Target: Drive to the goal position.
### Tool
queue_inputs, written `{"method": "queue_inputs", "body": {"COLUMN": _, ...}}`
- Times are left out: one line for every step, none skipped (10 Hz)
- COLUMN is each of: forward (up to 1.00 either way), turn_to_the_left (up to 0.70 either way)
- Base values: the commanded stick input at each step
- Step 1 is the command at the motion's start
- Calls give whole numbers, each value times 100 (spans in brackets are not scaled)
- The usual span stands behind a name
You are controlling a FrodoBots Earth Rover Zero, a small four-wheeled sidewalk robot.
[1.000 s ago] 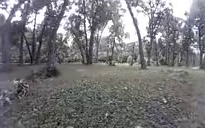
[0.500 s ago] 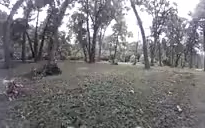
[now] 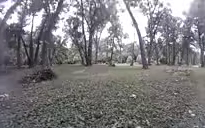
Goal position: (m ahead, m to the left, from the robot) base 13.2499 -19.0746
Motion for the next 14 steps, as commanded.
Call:
{"method": "queue_inputs", "body": {"forward": 70, "turn_to_the_left": 14}}
{"method": "queue_inputs", "body": {"forward": 70, "turn_to_the_left": 14}}
{"method": "queue_inputs", "body": {"forward": 70, "turn_to_the_left": 14}}
{"method": "queue_inputs", "body": {"forward": 70, "turn_to_the_left": 14}}
{"method": "queue_inputs", "body": {"forward": 70, "turn_to_the_left": 12}}
{"method": "queue_inputs", "body": {"forward": 70, "turn_to_the_left": 1}}
{"method": "queue_inputs", "body": {"forward": 70, "turn_to_the_left": 0}}
{"method": "queue_inputs", "body": {"forward": 70, "turn_to_the_left": 0}}
{"method": "queue_inputs", "body": {"forward": 70, "turn_to_the_left": 0}}
{"method": "queue_inputs", "body": {"forward": 70, "turn_to_the_left": 0}}
{"method": "queue_inputs", "body": {"forward": 70, "turn_to_the_left": -7}}
{"method": "queue_inputs", "body": {"forward": 70, "turn_to_the_left": -14}}
{"method": "queue_inputs", "body": {"forward": 70, "turn_to_the_left": -14}}
{"method": "queue_inputs", "body": {"forward": 70, "turn_to_the_left": -14}}
